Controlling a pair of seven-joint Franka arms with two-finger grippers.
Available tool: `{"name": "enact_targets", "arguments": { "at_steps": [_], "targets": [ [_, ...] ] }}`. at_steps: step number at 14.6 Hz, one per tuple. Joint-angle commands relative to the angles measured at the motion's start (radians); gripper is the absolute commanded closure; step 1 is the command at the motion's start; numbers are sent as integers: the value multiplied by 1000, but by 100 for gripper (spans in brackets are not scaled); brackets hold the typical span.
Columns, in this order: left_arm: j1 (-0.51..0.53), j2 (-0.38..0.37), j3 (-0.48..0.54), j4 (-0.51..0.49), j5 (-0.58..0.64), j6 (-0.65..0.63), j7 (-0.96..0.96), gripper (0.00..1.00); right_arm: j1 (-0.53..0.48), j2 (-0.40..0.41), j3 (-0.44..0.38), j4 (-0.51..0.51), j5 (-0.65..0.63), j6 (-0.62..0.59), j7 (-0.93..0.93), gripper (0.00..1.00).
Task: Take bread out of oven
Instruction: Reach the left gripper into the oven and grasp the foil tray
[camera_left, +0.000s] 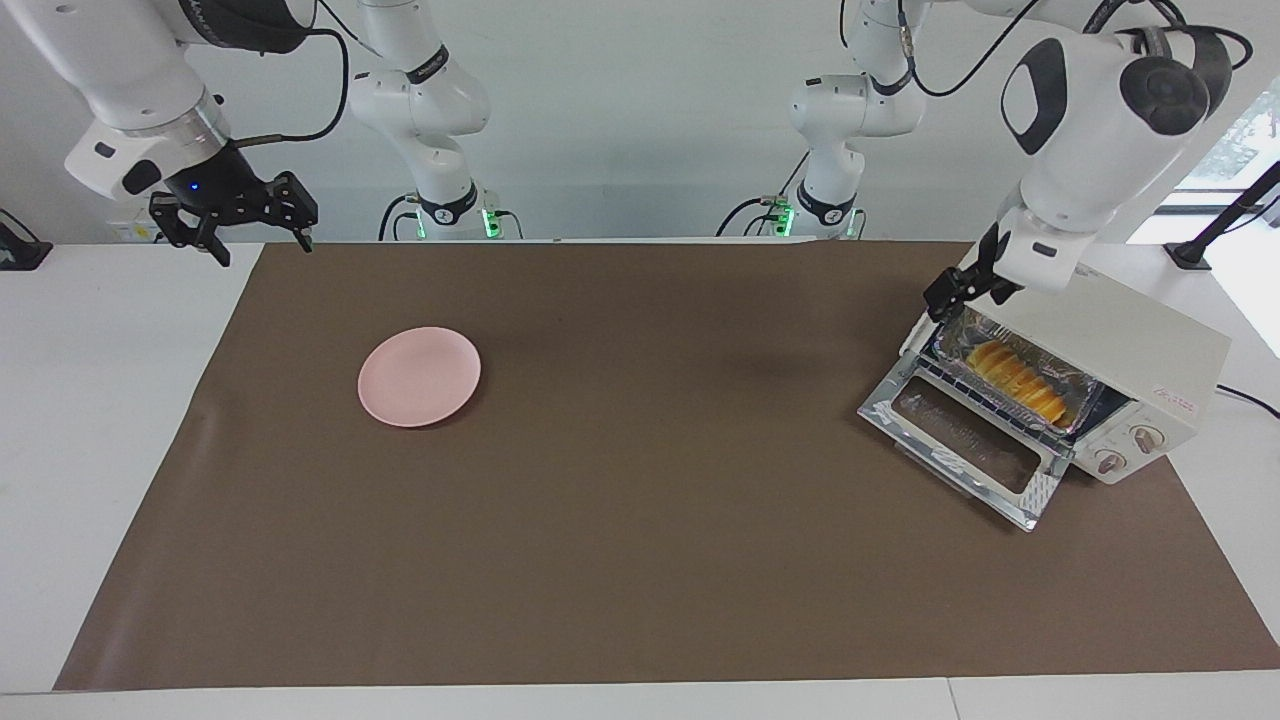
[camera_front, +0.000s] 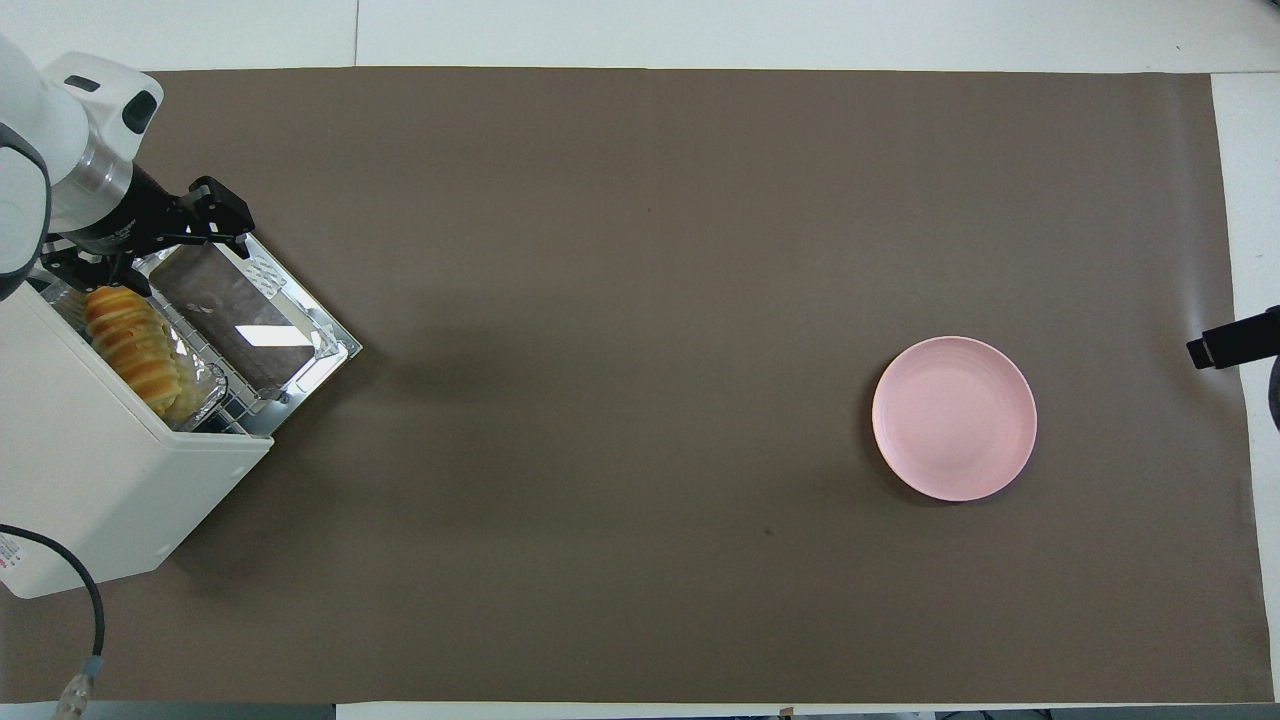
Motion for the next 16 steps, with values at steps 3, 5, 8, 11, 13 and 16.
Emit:
{"name": "enact_targets", "arguments": {
  "at_steps": [3, 5, 8, 11, 13, 16],
  "targets": [
    [32, -12, 25, -208, 24, 233, -185, 0, -8, -19, 2, -14, 16, -10, -13, 0],
    [43, -46, 37, -296, 24, 285, -188, 0, -8, -19, 2, -14, 16, -10, -13, 0],
    [43, -61, 42, -335, 38, 302, -188, 0, -8, -19, 2, -14, 16, -10, -13, 0],
    [60, -67, 43, -365, 39, 333, -188, 0, -8, -17, 2, -14, 16, -10, -13, 0],
    [60, -76, 43, -394, 39, 370, -188, 0, -8, -19, 2, -14, 16, -10, -13, 0],
    [60, -63, 43, -336, 38, 350, -187, 0, -8, -19, 2, -14, 16, -10, -13, 0]
  ]
}}
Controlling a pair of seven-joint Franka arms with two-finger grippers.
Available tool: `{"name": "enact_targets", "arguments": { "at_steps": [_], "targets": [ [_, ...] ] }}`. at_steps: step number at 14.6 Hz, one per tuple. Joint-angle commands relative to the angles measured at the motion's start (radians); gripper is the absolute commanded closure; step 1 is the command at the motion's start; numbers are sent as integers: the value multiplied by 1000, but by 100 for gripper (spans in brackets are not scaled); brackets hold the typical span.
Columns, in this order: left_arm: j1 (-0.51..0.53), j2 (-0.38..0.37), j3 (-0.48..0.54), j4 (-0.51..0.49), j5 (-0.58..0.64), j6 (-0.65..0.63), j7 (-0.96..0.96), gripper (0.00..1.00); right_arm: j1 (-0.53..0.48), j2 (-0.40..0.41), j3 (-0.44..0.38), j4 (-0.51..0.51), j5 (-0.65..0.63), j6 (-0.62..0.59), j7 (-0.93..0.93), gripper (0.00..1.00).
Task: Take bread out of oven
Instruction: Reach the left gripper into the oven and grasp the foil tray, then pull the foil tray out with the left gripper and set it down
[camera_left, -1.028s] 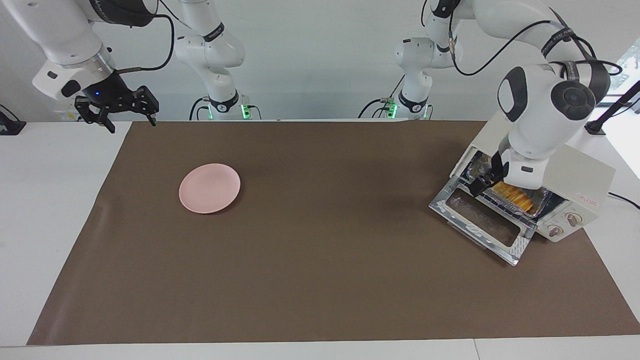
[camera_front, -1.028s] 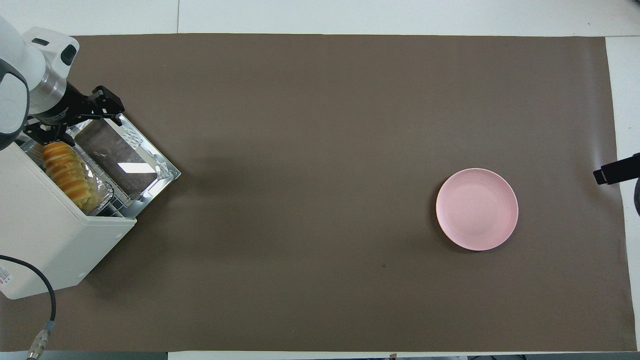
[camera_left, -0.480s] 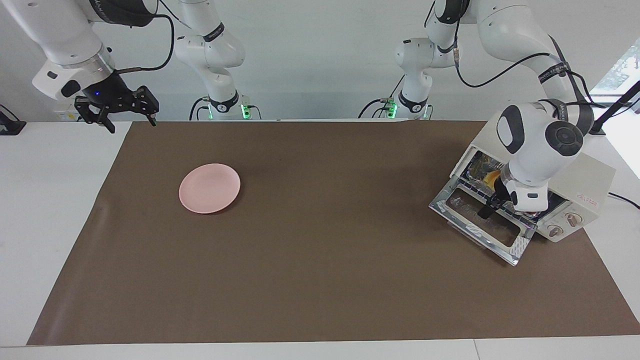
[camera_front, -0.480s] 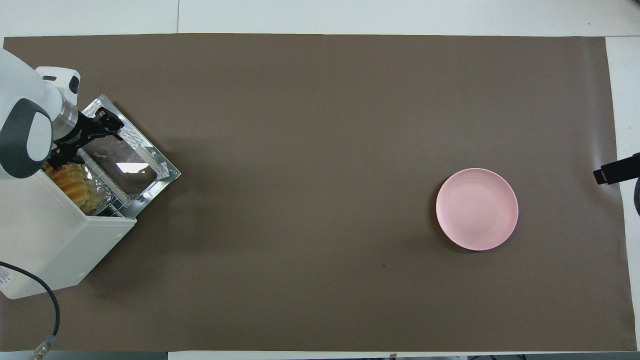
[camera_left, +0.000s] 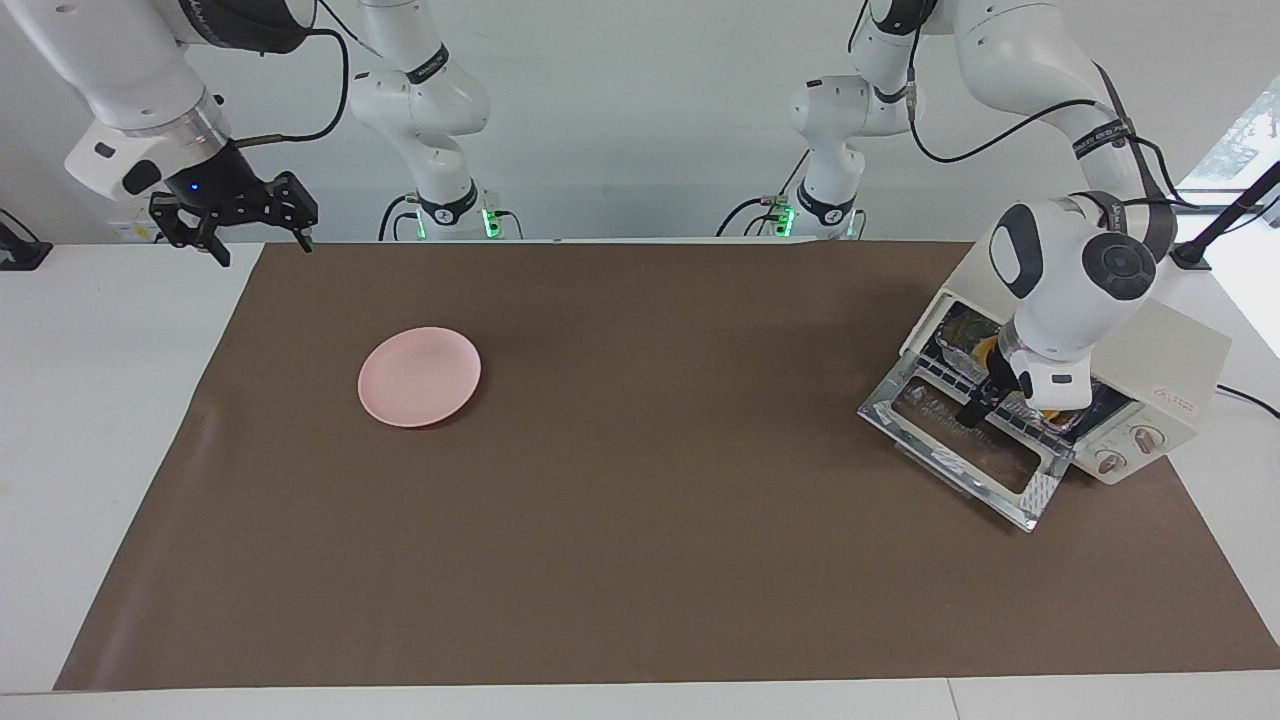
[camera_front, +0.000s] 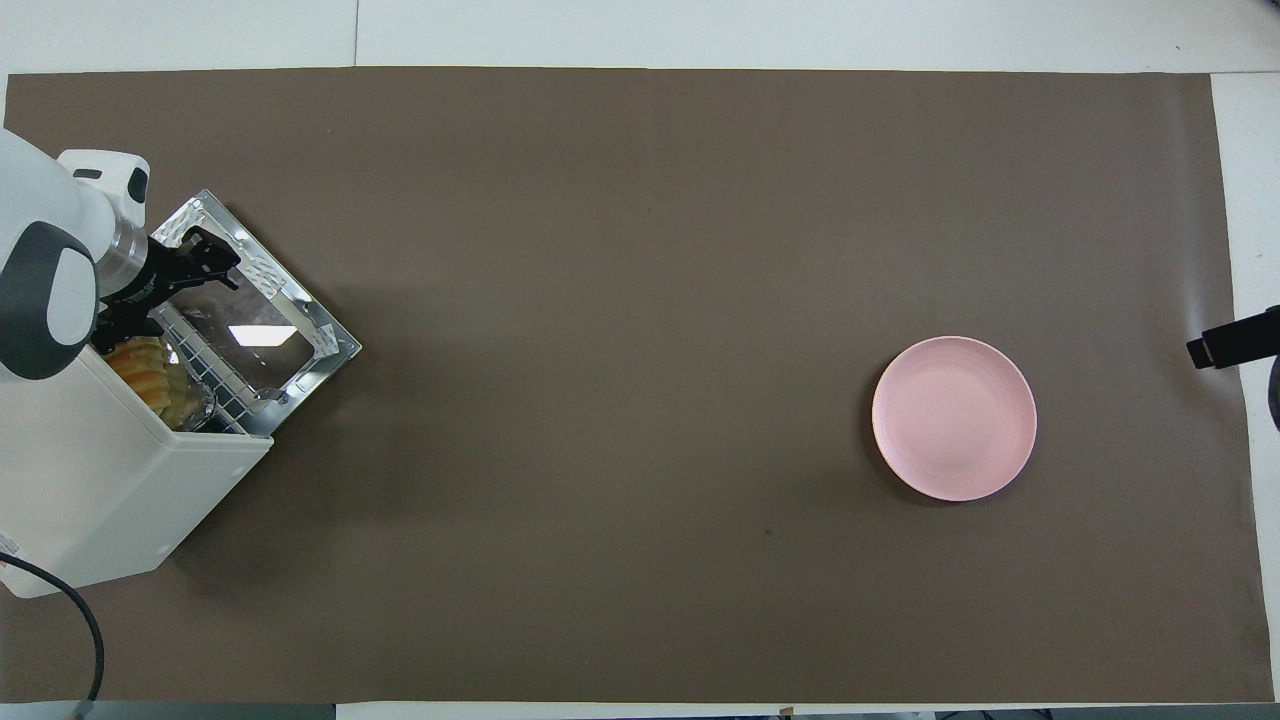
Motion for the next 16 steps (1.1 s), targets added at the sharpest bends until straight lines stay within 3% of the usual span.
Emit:
{"name": "enact_targets", "arguments": {
  "at_steps": [1, 4, 10, 13, 16],
  "targets": [
    [6, -15, -3, 0, 22, 8, -16, 0, -8, -19, 2, -14, 16, -10, -13, 0],
    [6, 5, -3, 40, 24, -21, -15, 0, -8, -19, 2, -14, 16, -10, -13, 0],
    [8, -21, -4, -37, 39, 2, -18, 2, -8, -17, 2, -14, 16, -10, -13, 0],
    [6, -21, -4, -52, 39, 16, -18, 51, -8, -19, 2, -14, 16, -10, -13, 0],
    [6, -33, -4, -80, 41, 30, -16, 58, -8, -19, 2, -14, 16, -10, -13, 0]
  ]
}}
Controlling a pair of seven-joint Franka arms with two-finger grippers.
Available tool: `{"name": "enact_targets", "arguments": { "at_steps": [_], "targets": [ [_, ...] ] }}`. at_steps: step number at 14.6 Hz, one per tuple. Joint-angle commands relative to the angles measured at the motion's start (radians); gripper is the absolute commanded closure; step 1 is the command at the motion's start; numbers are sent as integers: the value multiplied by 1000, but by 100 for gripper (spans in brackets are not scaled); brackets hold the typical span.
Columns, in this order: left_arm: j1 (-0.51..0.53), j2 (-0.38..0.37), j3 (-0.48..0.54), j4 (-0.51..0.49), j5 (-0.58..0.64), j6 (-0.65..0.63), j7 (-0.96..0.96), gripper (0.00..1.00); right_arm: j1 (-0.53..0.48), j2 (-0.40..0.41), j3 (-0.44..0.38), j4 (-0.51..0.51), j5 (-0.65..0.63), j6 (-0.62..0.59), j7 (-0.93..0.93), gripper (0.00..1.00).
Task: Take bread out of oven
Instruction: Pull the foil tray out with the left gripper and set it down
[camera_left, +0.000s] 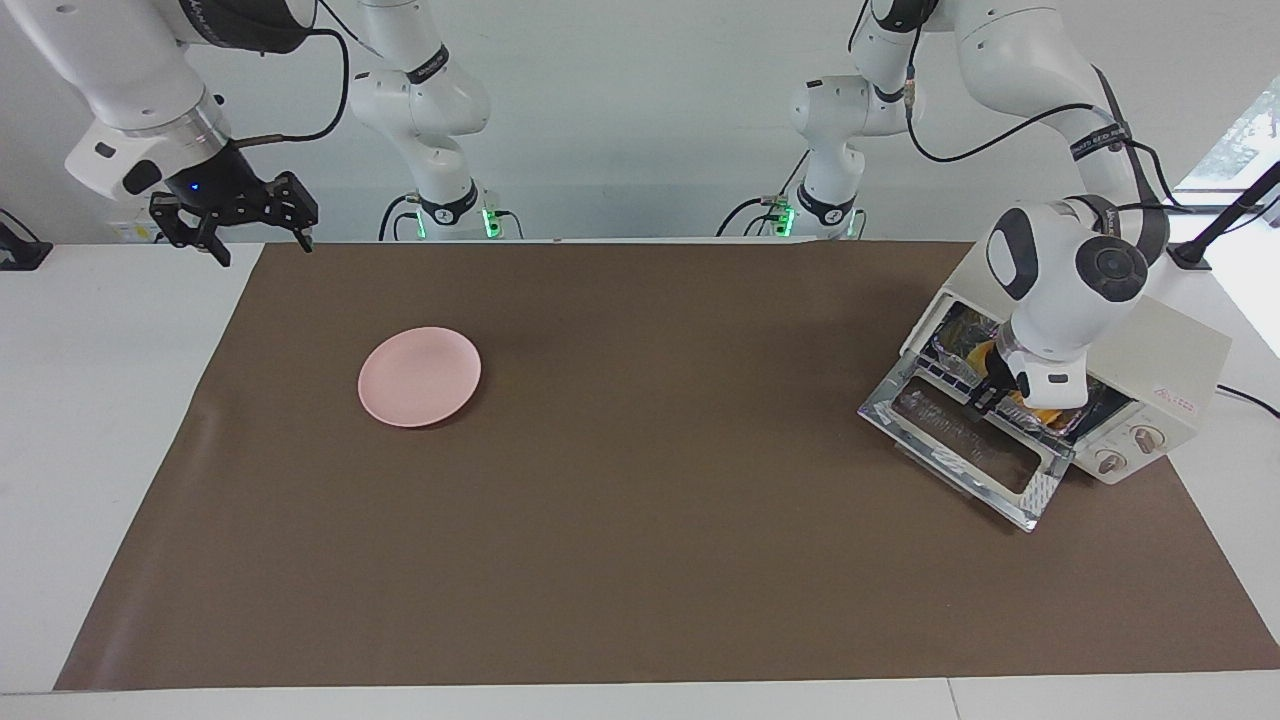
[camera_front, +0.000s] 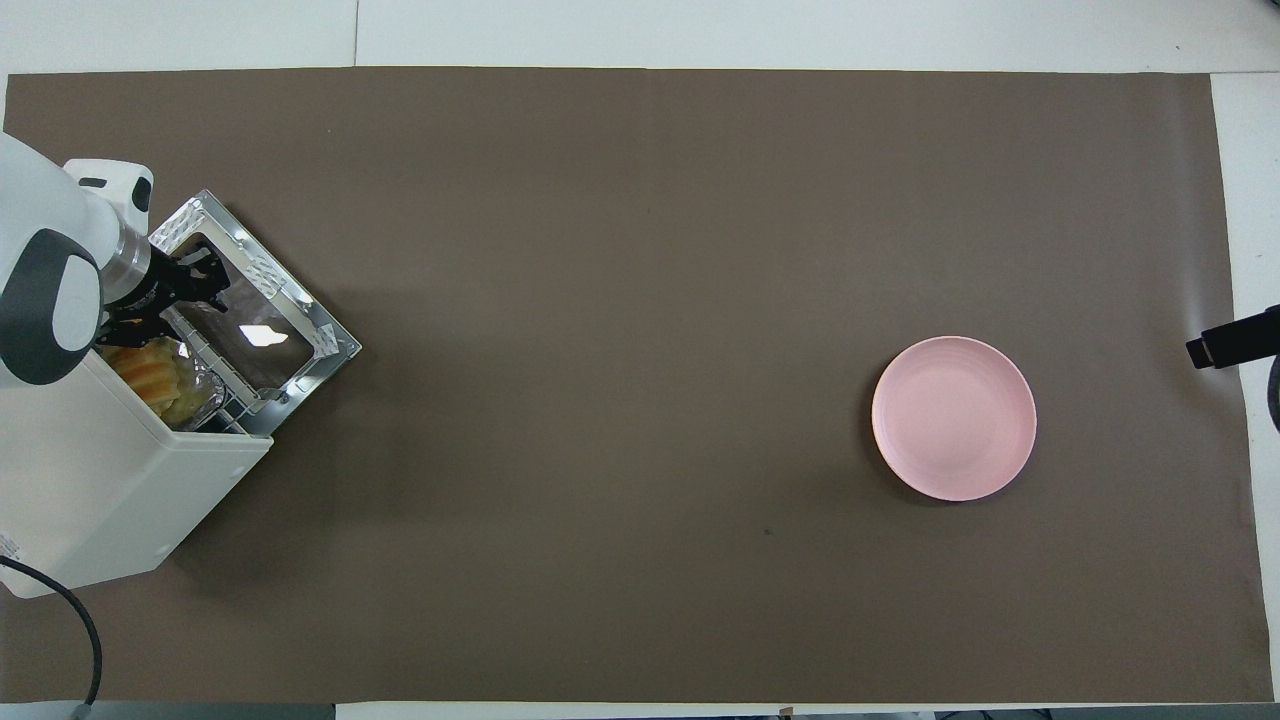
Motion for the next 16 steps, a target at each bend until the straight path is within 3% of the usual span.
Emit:
{"name": "enact_targets", "arguments": {
  "at_steps": [1, 4, 8, 13, 16],
  "targets": [
    [3, -38, -3, -70, 26, 41, -14, 61, -8, -19, 2, -14, 16, -10, -14, 0],
    [3, -45, -3, -86, 29, 51, -8, 100, -8, -19, 2, -14, 16, -10, -14, 0],
    [-34, -16, -9, 3, 30, 35, 4, 100, -8, -19, 2, -14, 16, -10, -14, 0],
    [-274, 67, -14, 210, -2, -1, 10, 100, -9, -19, 2, -16, 16, -10, -14, 0],
    [-367, 97, -14, 267, -129, -13, 9, 100, -8, -19, 2, -14, 16, -10, -14, 0]
  ]
}}
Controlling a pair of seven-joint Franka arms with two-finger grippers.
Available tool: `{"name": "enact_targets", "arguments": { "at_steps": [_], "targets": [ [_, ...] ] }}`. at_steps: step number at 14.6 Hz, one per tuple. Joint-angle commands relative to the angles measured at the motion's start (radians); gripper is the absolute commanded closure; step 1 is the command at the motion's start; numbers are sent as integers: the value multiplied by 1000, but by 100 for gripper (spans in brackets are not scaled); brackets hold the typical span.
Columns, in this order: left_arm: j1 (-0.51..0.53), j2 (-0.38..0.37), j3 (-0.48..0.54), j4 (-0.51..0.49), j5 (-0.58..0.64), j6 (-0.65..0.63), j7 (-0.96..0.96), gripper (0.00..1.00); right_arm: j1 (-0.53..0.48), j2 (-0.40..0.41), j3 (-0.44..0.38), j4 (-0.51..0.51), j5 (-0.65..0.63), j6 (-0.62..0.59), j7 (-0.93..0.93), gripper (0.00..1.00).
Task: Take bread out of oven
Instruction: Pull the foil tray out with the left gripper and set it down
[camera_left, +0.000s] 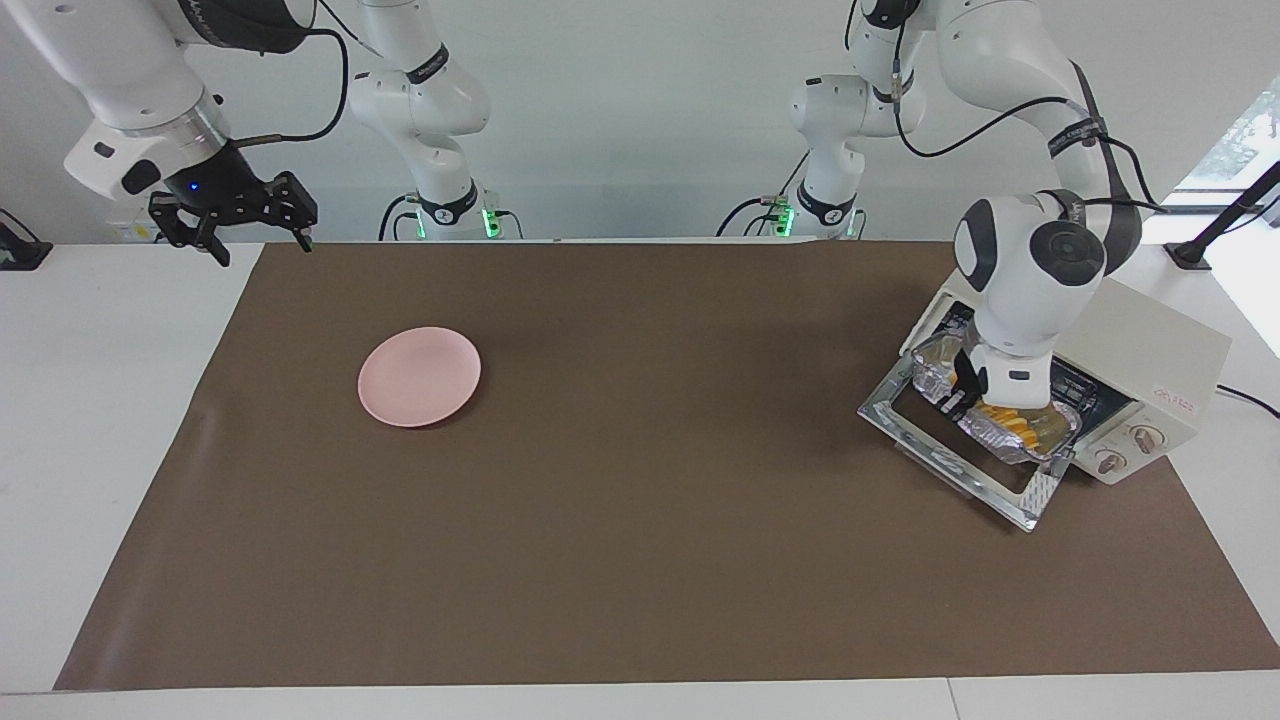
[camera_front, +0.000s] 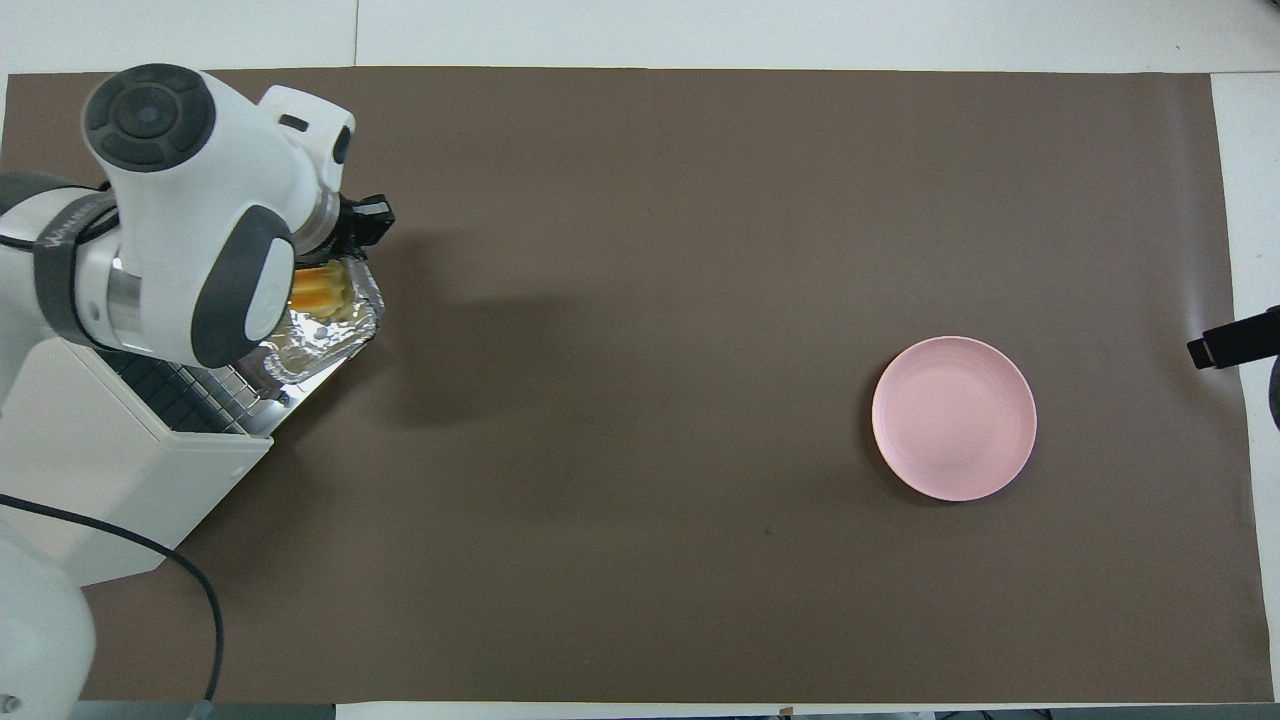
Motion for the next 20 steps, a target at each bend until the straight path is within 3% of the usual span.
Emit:
{"name": "enact_targets", "arguments": {
  "at_steps": [1, 6, 9, 15, 16, 17, 18, 20],
  "targets": [
    [-103, 58, 17, 84, -75, -33, 11, 100, -7, -19, 3, -16, 16, -10, -14, 0],
    [-337, 178, 20, 124, -71, -30, 8, 100, -7, -19, 3, -16, 16, -10, -14, 0],
    [-409, 185, 22, 113, -69, -32, -4, 100, -7, -19, 3, -16, 16, -10, -14, 0],
    [-418, 189, 20, 60, -71, 62, -55, 99, -6, -20, 10, -16, 15, -36, -15, 0],
    [-418, 189, 22, 63, -72, 57, -58, 47, -15, -22, 9, -17, 16, -37, -21, 0],
    [-418, 187, 25, 66, -72, 48, -60, 6, -17, -23, 7, -20, 16, -40, -23, 0],
    [-417, 184, 26, 70, -74, 47, -60, 0, -15, -23, 7, -21, 16, -40, -20, 0],
    [-400, 166, 31, 87, -82, 34, -61, 0, -6, -26, 9, -25, 16, -42, -12, 0]
  ]
}}
